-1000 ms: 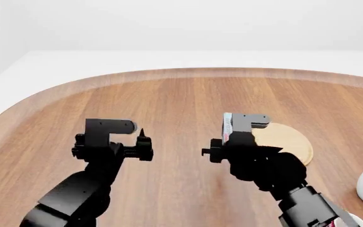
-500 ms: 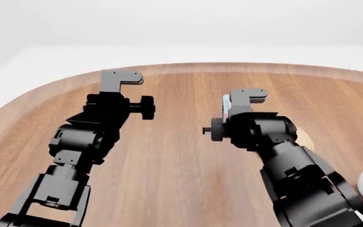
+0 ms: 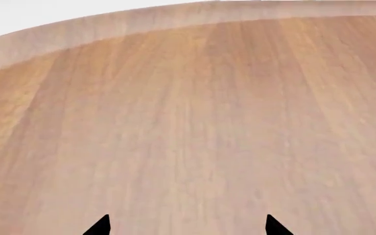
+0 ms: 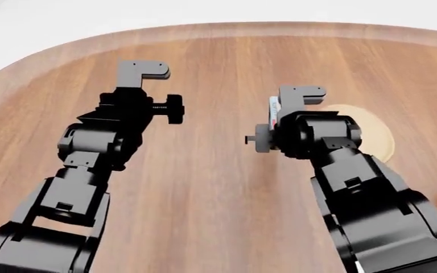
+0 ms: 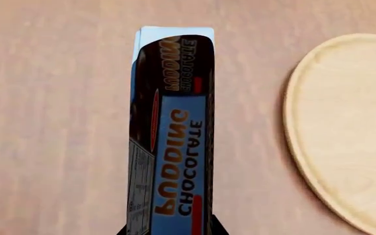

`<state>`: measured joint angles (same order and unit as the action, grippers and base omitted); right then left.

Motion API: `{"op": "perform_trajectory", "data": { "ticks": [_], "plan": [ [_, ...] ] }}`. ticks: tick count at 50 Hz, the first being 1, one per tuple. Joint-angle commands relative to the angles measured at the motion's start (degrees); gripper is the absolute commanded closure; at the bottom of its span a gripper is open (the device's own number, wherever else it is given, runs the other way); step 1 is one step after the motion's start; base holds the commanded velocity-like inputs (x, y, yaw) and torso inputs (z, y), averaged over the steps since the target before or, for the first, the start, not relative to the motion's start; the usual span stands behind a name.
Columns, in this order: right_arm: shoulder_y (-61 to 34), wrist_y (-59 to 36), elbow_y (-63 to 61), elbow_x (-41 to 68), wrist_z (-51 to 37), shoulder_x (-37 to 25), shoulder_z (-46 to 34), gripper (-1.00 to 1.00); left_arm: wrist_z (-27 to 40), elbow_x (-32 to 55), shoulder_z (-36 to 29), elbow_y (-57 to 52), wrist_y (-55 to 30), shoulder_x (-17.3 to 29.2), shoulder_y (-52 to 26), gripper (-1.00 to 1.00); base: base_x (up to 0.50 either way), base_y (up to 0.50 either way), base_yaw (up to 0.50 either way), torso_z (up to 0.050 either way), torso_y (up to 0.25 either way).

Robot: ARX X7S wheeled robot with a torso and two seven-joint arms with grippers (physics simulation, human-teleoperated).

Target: Put the chocolate pudding to the left of the plate.

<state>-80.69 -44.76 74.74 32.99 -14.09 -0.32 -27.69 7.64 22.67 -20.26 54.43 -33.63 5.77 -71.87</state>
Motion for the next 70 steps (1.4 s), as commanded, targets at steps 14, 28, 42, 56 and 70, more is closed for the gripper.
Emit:
{"op": "perform_trajectory", "data": {
  "ticks": [14,28,42,56,70],
  "plan": [
    [-4.33,-0.04,0.22,-8.42,1.44,0.24,7.27,1.0,1.85,1.13,-0.15,-6.06,-3.18,1.0,-0.59,-1.0,0.0,0.0,0.0,0.0,-0.039],
    [-4.98,-0.88,0.23,-8.06,0.85,0.28,6.11,1.0,1.82,1.27,-0.46,-4.81,-2.75,0.7,-1.46,-1.0,0.0,0.0,0.0,0.0,0.0],
    [-4.66,-1.39,0.23,-11.19,0.9,0.28,9.13,1.0,2.37,1.22,-1.01,-5.4,-2.6,0.77,-1.49,-1.0,0.0,0.0,0.0,0.0,-0.108],
    [-4.79,-1.59,0.23,-14.3,0.84,0.25,12.11,1.0,2.71,2.06,-0.6,-6.2,-3.0,1.28,-1.31,-1.0,0.0,0.0,0.0,0.0,-0.098],
    [-3.08,-2.35,0.24,-17.78,1.48,0.28,15.19,1.0,2.42,2.41,-0.78,-5.58,-2.67,1.41,-1.29,-1.0,0.0,0.0,0.0,0.0,0.0]
  ]
}}
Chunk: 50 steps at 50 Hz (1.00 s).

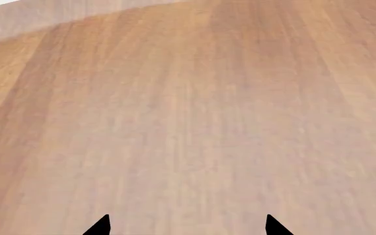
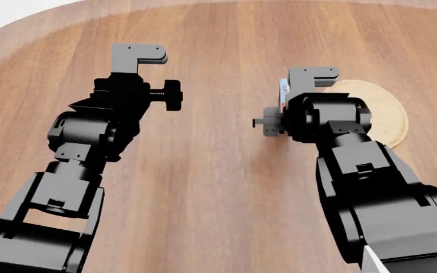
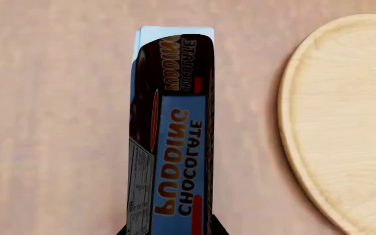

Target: Put the chocolate pudding to the left of the plate.

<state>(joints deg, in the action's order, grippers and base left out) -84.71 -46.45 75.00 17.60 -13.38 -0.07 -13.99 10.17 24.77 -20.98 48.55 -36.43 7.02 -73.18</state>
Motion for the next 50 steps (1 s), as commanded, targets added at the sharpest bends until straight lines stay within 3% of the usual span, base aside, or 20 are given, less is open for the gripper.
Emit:
{"op": "perform_trajectory", "data": {
  "ticks": [1,28,29,50],
  "plan": [
    [1.04,-0.77,-0.02,-2.21,0.8,0.04,1.27,1.0,-0.14,0.31,-0.07,0.5,0.25,0.15,-0.03,-1.0,0.0,0.0,0.0,0.0,0.0],
    [2.65,-2.15,-0.02,-1.69,1.8,0.04,0.82,1.0,-0.03,0.87,-0.29,1.07,0.42,0.49,-0.2,-1.0,0.0,0.0,0.0,0.0,0.0],
    [2.65,-2.19,-0.02,-1.78,1.77,0.04,0.93,-1.0,-0.02,0.92,-0.26,1.13,0.43,0.51,-0.2,-1.0,0.0,0.0,0.0,0.0,0.0],
    [0.18,-1.89,-0.02,-2.35,1.96,0.02,1.97,-1.0,0.3,2.16,-0.07,-1.68,-1.14,1.24,0.25,-1.0,0.0,0.0,0.0,0.0,0.02]
  ]
}}
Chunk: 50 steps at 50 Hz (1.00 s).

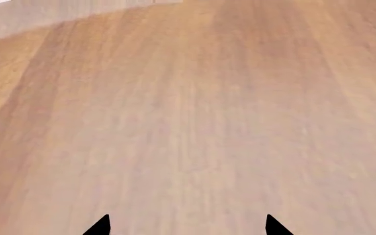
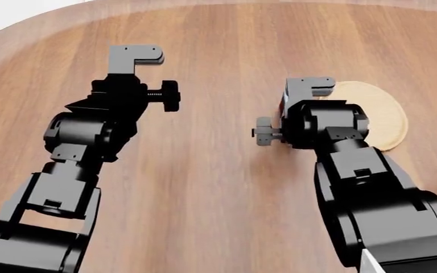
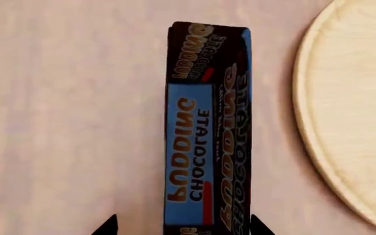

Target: Put the chocolate pudding to the left of the plate.

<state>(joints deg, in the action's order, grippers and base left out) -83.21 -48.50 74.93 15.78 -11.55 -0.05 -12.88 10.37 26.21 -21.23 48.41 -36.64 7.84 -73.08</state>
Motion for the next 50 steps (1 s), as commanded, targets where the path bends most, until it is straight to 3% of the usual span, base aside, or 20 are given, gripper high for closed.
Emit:
{"op": "perform_trajectory", "data": {
  "ticks": [1,10,14,18,21,33,36,43,50],
  "plan": [
    [-1.54,0.19,0.05,-0.98,0.11,-0.01,1.34,-1.0,0.15,0.88,0.28,-1.91,-1.17,0.52,0.22,-1.0,0.0,0.0,0.0,0.0,0.25],
    [-3.59,0.96,0.02,-3.17,0.38,-0.06,3.66,-1.0,2.69,2.98,1.39,-10.89,-6.03,2.58,2.43,-1.0,0.0,0.0,0.0,0.0,0.25],
    [-3.63,0.91,-2.07,-2.58,0.47,-0.47,3.08,-1.0,5.16,5.59,3.14,-19.84,-10.64,4.38,4.86,-1.0,0.0,0.0,0.0,0.0,0.25],
    [6.23,-13.88,-29.2,0.79,-2.6,-3.17,4.44,-1.0,6.97,8.45,4.42,-29.57,-14.9,6.26,8.23,-1.0,0.0,0.0,0.0,0.0,0.25],
    [11.02,-20.42,-42.3,2.9,-3.97,-4.37,5.47,-1.0,8.18,10.49,5.37,-36.51,-17.26,7.48,10.73,-1.0,0.0,0.0,0.0,0.0,0.25],
    [24.44,-38.86,-78.7,10.52,-7.43,-7.45,10.31,-1.0,15.48,21.54,12.41,-64.93,-27.35,11.81,20.96,-1.0,0.0,0.0,0.0,0.0,0.25],
    [27.49,-41.31,-84.76,13.44,-8.53,-8.19,12.15,-1.0,17.01,22.64,13.12,-70.75,-27.96,12.91,24.01,-1.0,0.0,0.0,0.0,0.0,0.25],
    [36.62,-41.25,-96.89,33.34,-21.01,-13.01,16.23,-1.0,19.46,24.52,15.68,-83.9,-26.5,15.64,34.05,-1.0,0.0,0.0,0.0,0.0,0.25],
    [48.01,-38.28,-112.29,42.79,-24.52,-15.44,21.29,-1.0,18.49,19.75,16.48,-94.17,-17.45,18.52,48.44,-1.0,0.0,0.0,0.0,0.0,0.25]
  ]
}}
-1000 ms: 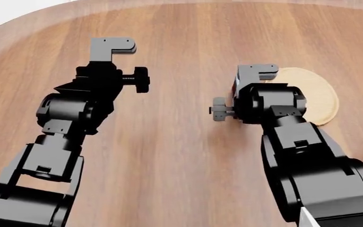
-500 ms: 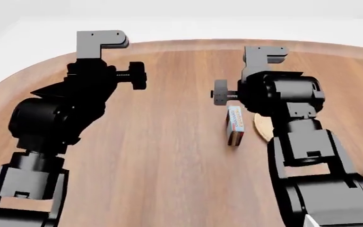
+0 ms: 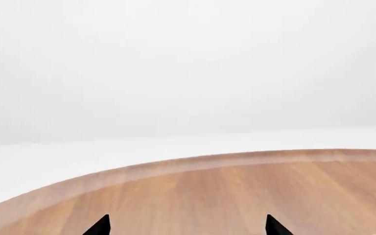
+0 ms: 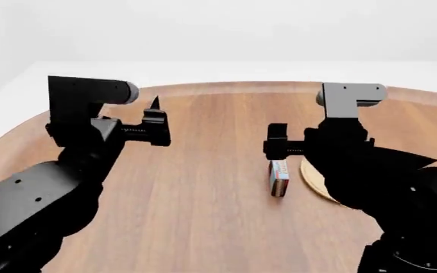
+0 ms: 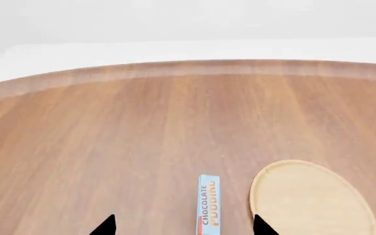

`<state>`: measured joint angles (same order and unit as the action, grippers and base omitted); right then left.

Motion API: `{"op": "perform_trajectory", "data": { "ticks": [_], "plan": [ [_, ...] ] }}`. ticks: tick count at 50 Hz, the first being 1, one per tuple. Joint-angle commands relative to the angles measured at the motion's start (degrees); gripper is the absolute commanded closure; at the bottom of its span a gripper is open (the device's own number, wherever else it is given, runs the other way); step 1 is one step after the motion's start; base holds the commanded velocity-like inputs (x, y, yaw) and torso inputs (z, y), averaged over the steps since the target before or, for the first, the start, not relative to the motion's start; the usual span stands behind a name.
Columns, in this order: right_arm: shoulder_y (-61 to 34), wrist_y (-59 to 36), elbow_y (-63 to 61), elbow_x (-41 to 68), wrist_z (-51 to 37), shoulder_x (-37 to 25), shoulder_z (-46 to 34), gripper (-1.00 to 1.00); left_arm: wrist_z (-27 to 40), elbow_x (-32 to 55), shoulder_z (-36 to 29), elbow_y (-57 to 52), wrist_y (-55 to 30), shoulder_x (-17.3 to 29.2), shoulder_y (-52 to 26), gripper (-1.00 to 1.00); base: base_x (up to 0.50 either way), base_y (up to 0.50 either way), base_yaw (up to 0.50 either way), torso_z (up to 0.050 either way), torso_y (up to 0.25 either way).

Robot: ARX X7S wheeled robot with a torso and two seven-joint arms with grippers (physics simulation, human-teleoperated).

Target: Put the chocolate pudding to the left of the plate.

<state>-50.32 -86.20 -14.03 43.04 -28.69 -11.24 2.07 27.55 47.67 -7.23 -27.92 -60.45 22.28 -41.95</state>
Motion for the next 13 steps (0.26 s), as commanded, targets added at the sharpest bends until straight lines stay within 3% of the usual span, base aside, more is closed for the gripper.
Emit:
{"op": "perform_trajectory", "data": {
  "ticks": [1,13],
  "plan": [
    [17.4,1.13,-25.6,15.41,-6.81,-4.8,6.37,-1.0,0.99,-3.4,2.04,-18.89,8.29,4.43,19.54,-1.0,0.0,0.0,0.0,0.0,0.25],
    [42.41,31.15,-34.89,-1.83,5.8,-9.74,-0.51,-1.0,-1.34,-22.2,-3.69,-23.18,30.11,6.0,40.8,-1.0,0.0,0.0,0.0,0.0,0.25]
  ]
}}
